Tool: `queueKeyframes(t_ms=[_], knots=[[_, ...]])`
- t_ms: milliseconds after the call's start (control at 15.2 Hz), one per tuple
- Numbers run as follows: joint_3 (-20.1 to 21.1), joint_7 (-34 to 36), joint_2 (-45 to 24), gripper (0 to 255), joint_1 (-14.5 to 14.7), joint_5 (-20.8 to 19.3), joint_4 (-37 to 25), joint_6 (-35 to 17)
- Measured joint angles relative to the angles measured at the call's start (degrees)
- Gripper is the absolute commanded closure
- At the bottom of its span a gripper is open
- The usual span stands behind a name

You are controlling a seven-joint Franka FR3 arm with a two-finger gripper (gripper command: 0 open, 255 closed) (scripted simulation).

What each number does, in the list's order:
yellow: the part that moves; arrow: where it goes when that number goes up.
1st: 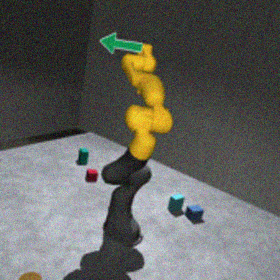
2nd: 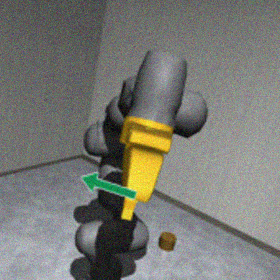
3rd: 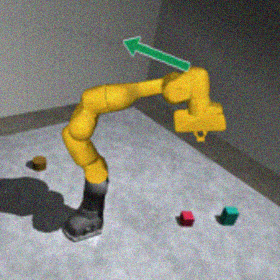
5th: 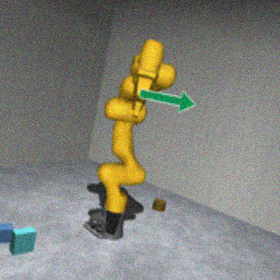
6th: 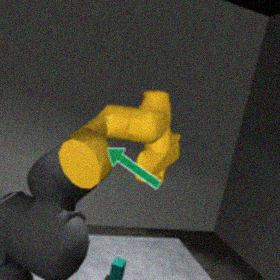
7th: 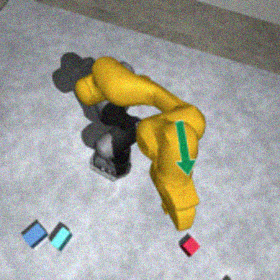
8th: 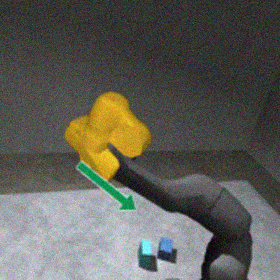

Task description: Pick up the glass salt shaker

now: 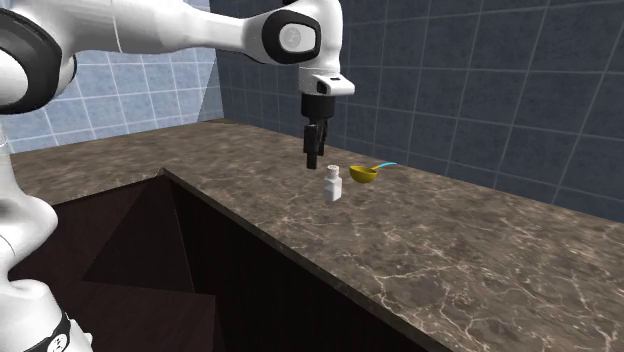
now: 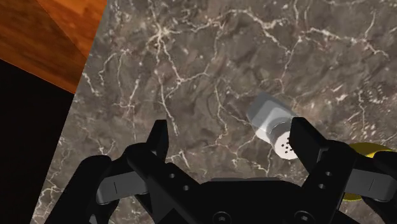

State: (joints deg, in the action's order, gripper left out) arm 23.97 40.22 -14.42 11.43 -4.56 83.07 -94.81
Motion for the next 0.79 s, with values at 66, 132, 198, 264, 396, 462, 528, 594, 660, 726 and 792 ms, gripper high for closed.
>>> queueKeyframes(t_ms=[66,132,198,264,396,462,528,594,660,726,792], knots=[[0.2,1.0,-2.5,0,1.1,-1.0,-3.3,0.9],[0.3,2.0,-5.4,0,2.4,-2.2,-7.2,1.9],[0.3,2.6,-7.9,0,3.5,-3.2,-10.5,2.7],[0.2,3.2,-10.8,0,4.8,-4.3,-14.8,4.1],[0.0,4.2,-14.7,0,6.8,-5.7,-20.3,5.6],[0.0,4.3,-15.0,0,6.9,-5.8,-20.1,5.2],[0.0,4.4,-14.8,0,6.7,-5.8,-18.9,4.2],[0.0,4.5,-14.8,0,6.7,-5.8,-18.3,3.5],[0.0,4.5,-14.4,0,6.4,-5.7,-16.9,2.5],[0.0,4.6,-14.3,0,6.3,-5.6,-15.8,1.6],[0.0,4.6,-14.1,0,6.2,-5.6,-14.8,0.8]])
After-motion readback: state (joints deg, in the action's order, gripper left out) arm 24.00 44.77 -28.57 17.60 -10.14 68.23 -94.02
